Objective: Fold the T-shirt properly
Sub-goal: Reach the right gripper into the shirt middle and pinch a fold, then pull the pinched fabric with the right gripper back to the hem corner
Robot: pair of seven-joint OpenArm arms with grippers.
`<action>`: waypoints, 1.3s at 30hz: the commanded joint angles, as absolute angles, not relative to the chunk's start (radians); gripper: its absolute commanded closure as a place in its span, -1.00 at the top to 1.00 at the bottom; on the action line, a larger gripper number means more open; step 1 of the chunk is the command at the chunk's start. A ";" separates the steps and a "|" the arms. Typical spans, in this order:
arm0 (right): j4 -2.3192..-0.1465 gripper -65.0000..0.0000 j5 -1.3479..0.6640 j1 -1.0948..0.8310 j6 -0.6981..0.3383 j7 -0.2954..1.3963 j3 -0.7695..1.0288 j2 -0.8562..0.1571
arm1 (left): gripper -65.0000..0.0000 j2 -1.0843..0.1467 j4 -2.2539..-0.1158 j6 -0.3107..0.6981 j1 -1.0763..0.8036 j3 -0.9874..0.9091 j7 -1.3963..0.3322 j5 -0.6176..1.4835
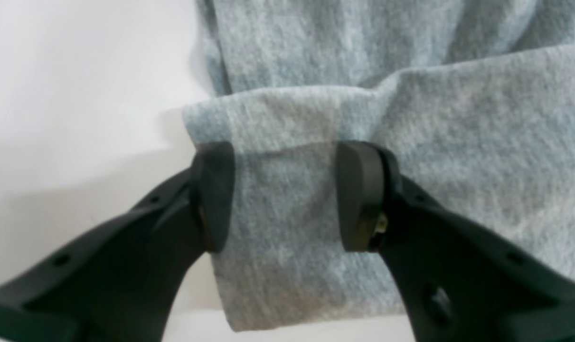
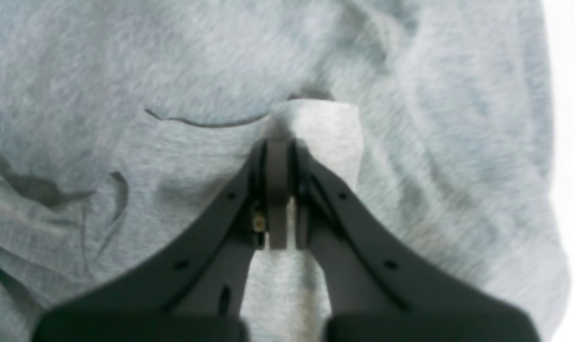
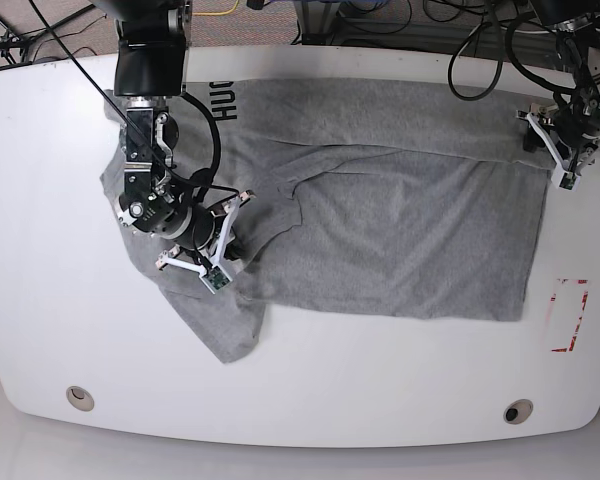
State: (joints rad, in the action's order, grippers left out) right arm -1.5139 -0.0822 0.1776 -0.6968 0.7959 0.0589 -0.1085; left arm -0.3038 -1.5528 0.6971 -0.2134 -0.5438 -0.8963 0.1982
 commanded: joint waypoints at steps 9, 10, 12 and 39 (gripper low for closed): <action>-1.531 -1.00 -0.099 0.229 -0.698 0.766 0.059 -0.088 | -0.06 -0.321 -1.564 0.698 -0.211 -0.550 -0.894 0.194; -1.531 -1.00 -0.099 0.234 -0.698 0.766 0.059 -0.084 | -0.06 -0.321 -1.564 0.698 -0.211 -0.550 -0.894 0.194; -1.529 -0.98 -0.099 0.239 -0.698 0.766 0.059 -0.081 | -0.06 -0.321 -1.564 0.698 -0.211 -0.550 -0.894 0.194; -1.979 0.55 -0.099 -0.165 -0.698 0.891 0.441 -0.099 | -0.04 -0.321 -1.606 0.698 -0.211 -0.567 -0.897 0.200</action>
State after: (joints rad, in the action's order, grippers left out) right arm -1.9312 -0.0879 -0.1230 -0.6975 0.9012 0.3874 -0.0940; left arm -0.3054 -1.5600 0.6975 -0.2150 -0.5503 -0.9005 0.1978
